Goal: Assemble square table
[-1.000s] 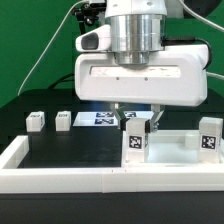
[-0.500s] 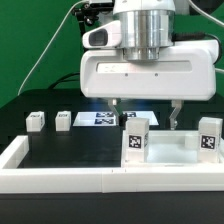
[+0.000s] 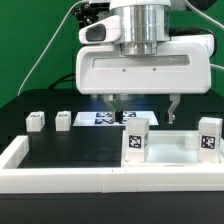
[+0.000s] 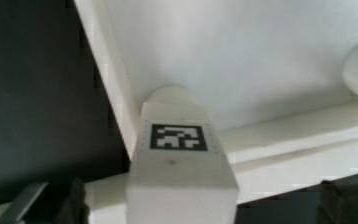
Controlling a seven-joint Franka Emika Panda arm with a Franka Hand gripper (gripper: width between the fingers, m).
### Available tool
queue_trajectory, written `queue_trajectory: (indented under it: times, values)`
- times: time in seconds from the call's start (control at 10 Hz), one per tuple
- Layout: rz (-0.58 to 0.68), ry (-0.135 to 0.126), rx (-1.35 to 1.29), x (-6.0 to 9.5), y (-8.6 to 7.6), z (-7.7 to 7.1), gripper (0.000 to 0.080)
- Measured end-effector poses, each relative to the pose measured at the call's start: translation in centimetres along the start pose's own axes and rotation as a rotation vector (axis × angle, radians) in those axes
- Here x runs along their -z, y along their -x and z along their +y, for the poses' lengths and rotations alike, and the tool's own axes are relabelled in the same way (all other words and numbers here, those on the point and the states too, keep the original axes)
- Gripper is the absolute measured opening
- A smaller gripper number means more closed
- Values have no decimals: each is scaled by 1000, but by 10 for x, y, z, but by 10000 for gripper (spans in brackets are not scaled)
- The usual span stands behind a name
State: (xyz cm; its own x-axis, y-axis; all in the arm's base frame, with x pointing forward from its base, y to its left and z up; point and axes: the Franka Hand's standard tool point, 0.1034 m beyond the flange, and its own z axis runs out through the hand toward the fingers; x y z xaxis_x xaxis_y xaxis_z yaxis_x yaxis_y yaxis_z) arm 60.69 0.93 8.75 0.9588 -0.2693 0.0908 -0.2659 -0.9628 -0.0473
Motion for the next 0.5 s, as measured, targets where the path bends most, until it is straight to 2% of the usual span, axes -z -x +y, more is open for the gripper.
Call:
queue_trajectory:
  times: [0.2,0.3,0.5]
  values:
    - [0,0,3,0,0,0,649]
    - [24,3,100,0,2,1,649]
    - [18,-3,152,-2,15,7,649]
